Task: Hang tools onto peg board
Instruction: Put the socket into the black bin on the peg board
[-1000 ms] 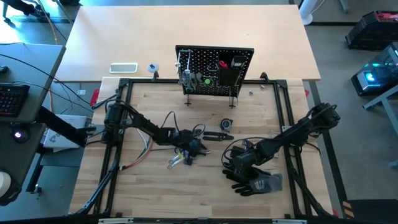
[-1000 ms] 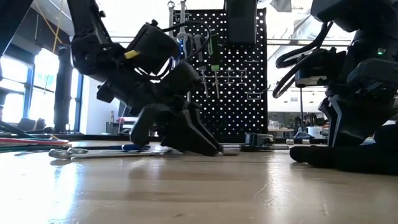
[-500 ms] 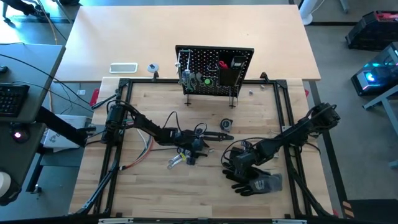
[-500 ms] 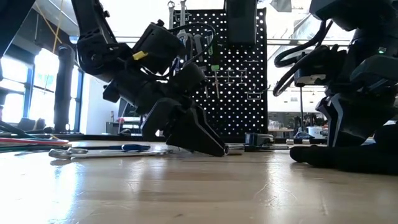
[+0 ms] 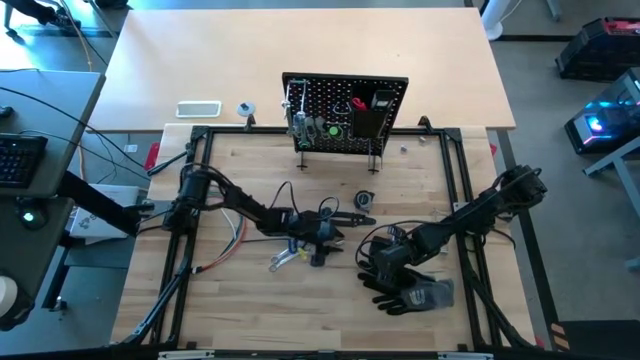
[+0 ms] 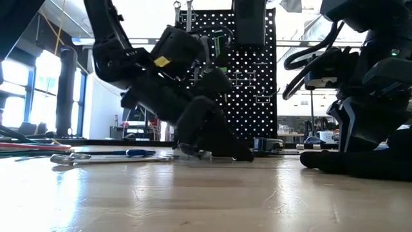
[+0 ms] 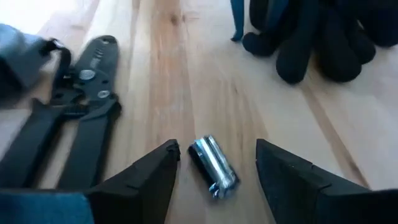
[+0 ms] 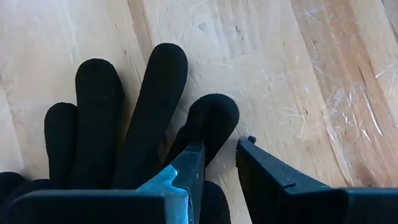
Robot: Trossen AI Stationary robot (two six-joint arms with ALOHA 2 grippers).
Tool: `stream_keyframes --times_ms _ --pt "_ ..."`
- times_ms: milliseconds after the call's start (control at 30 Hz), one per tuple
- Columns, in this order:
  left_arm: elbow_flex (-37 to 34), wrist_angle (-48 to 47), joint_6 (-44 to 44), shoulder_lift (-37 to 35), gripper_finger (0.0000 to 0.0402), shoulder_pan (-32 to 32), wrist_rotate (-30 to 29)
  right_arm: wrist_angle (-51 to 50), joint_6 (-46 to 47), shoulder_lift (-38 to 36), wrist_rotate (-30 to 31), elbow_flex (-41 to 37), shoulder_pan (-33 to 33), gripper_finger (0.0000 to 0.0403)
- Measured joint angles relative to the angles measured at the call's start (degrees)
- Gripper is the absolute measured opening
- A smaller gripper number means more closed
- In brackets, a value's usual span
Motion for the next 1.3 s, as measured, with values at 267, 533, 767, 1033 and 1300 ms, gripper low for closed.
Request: stream_keyframes --times_ms 267,533,767,1033,1300 --pt "2.88 -1.66 -4.58 4.49 0.0124 -0.31 -4.69 -0.47 0.19 0.0 0.23 0.05 0.0 0.0089" --pt "2.77 -1.83 0.29 4.22 0.0051 -0.44 -3.34 -1.01 0.01 0.0 0.21 0.05 0.02 0.0089" --pt "2.54 -3.54 3.0 1.39 0.0051 -0.53 -2.39 -1.08 0.23 -0.02 0.13 0.05 0.02 0.0089" --pt "2.19 -8.06 6.43 -5.56 0.0051 -0.73 -1.72 -1.21 0.41 -0.04 -0.03 0.05 0.02 0.0089" --pt "2.35 -10.01 9.29 -12.72 0.0051 -0.73 -3.04 -1.27 0.19 -0.04 0.13 0.05 0.02 0.0089"
